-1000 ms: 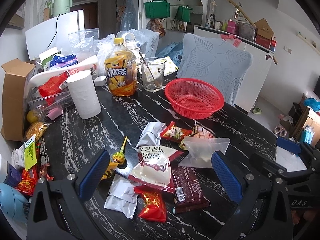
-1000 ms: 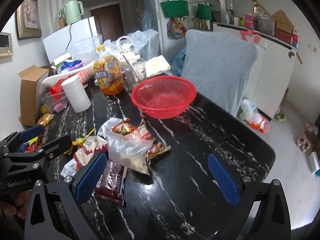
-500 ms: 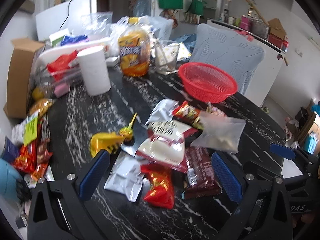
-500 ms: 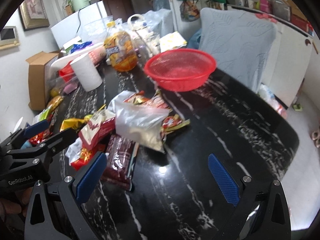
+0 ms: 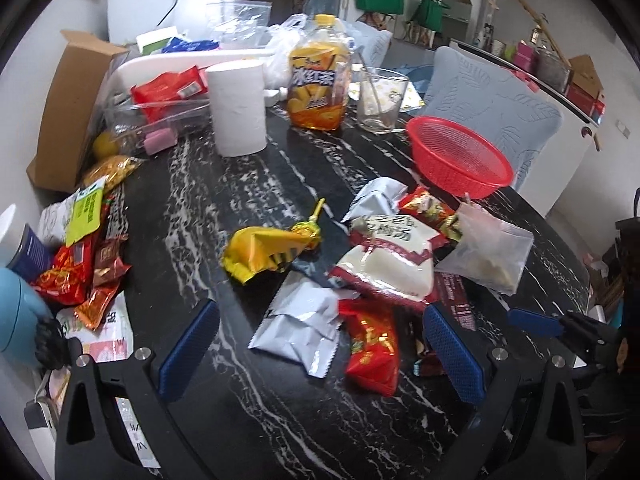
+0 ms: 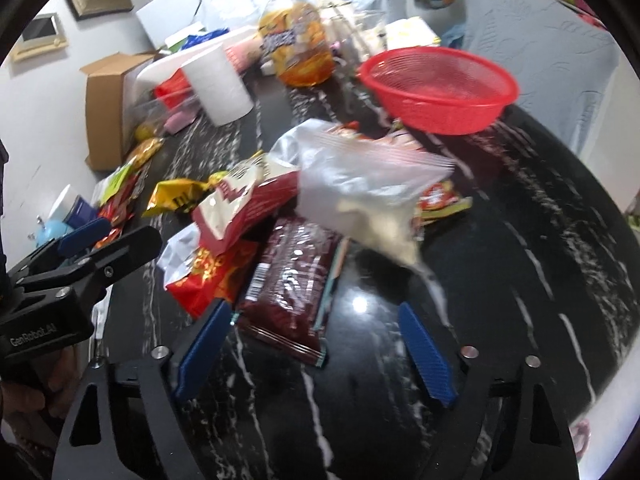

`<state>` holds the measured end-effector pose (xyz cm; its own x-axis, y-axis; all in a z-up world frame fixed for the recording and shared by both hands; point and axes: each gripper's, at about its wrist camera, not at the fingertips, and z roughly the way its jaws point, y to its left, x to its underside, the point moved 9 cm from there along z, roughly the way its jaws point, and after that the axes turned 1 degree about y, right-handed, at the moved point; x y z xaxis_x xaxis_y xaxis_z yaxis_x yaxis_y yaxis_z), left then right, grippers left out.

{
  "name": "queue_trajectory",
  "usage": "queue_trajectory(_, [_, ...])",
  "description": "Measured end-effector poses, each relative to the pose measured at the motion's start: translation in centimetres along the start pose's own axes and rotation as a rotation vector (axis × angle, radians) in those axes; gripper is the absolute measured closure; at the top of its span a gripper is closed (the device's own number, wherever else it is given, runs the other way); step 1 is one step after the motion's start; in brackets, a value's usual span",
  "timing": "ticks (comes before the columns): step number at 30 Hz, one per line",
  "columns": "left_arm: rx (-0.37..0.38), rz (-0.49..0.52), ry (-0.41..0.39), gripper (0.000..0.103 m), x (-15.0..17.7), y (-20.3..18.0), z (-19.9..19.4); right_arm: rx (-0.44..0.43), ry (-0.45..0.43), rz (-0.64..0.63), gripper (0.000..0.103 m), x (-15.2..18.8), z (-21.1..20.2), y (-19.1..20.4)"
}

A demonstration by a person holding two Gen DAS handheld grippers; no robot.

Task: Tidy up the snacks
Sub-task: 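Grasp the red candy packet with the left tool while the right tool grasps the brown chocolate bar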

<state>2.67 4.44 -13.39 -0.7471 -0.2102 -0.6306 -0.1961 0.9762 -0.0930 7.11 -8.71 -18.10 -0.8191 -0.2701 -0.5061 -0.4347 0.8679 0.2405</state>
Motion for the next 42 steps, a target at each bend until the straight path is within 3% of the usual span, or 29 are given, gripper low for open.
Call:
queue_trajectory(7, [-0.004, -0.072, 0.008, 0.0, 0.3, 2.1, 0.3, 0.003, 0.016, -0.063, 0.031, -0.8, 2.7, 1.9])
queue_trajectory(10, [-0.001, -0.073, 0.007, 0.0, 0.3, 2.2, 0.3, 0.033, 0.015, -0.089, 0.037, -0.9, 3.4, 2.0])
queue_trajectory(12, [0.004, -0.067, 0.007, 0.0, 0.4, 2.1, 0.3, 0.042, 0.027, -0.094, 0.047, -0.8, 3.8, 2.0])
queue_trajectory(15, [0.018, -0.062, 0.012, 0.0, 0.5, 1.6, 0.4, 0.038, 0.033, -0.092, 0.052, -0.8, 4.1, 1.9])
queue_trajectory(23, [0.081, 0.0, 0.024, 0.002, 1.3, -1.6, 0.5, -0.003, 0.01, -0.106, 0.054, 0.1, 2.4, 1.4])
queue_trajectory(26, [0.084, 0.025, 0.034, 0.014, 1.8, -2.8, 1.0, -0.01, 0.012, -0.107, 0.054, 0.9, 1.4, 0.7])
queue_trajectory(31, [0.11, 0.078, 0.085, 0.027, 2.9, -5.0, 2.3, -0.012, 0.013, -0.085, 0.054, 2.3, 0.3, -0.6])
queue_trajectory(34, [0.082, 0.112, 0.109, 0.039, 3.6, -5.7, 3.2, -0.011, 0.006, -0.073, 0.054, 2.7, -0.2, -1.4])
queue_trajectory(36, [0.047, 0.132, 0.119, 0.04, 3.9, -5.7, 3.7, -0.015, 0.001, -0.07, 0.054, 3.0, -0.5, -1.8])
queue_trajectory(40, [0.045, 0.131, 0.151, 0.042, 4.5, -5.7, 4.3, -0.029, -0.006, -0.07, 0.054, 3.3, -0.7, -2.2])
queue_trajectory(41, [0.038, 0.133, 0.158, 0.055, 4.6, -5.6, 4.6, -0.032, -0.006, -0.07, 0.054, 3.4, -0.8, -2.2])
queue_trajectory(42, [0.027, 0.133, 0.167, 0.06, 4.7, -5.5, 4.9, -0.038, -0.008, -0.07, 0.054, 3.4, -0.8, -2.3])
